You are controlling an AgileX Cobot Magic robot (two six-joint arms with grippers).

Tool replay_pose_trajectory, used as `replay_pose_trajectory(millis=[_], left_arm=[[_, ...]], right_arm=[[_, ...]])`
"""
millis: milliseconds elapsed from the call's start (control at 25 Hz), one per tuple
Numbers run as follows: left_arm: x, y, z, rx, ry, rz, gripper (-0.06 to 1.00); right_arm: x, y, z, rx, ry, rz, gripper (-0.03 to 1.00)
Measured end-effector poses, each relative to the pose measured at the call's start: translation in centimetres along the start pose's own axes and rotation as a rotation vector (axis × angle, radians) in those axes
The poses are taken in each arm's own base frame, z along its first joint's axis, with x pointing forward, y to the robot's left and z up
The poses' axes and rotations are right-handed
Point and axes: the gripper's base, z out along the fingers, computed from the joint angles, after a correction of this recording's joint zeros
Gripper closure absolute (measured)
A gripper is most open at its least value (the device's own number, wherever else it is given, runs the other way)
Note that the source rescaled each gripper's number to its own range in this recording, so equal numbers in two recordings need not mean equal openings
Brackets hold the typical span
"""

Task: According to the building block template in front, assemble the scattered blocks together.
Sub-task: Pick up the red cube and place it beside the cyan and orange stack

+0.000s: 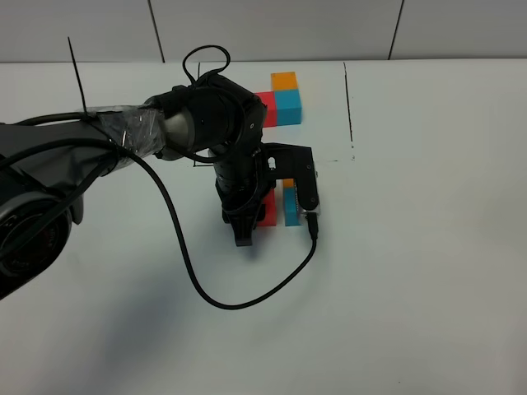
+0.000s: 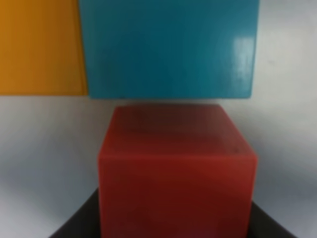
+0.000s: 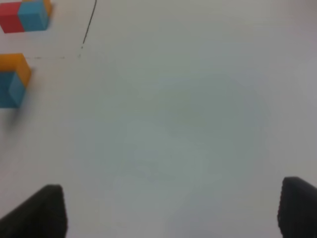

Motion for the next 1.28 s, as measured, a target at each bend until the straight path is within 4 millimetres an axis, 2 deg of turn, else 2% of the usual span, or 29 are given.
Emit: replay_pose_trajectory(millis=[1280], left_arm=[[-0.27, -0.02, 0.04, 0.003, -0.030, -0.015, 0.94]], right_arm=[[0.00, 0.00, 0.00, 0.000, 0.000, 0.000, 0.23]])
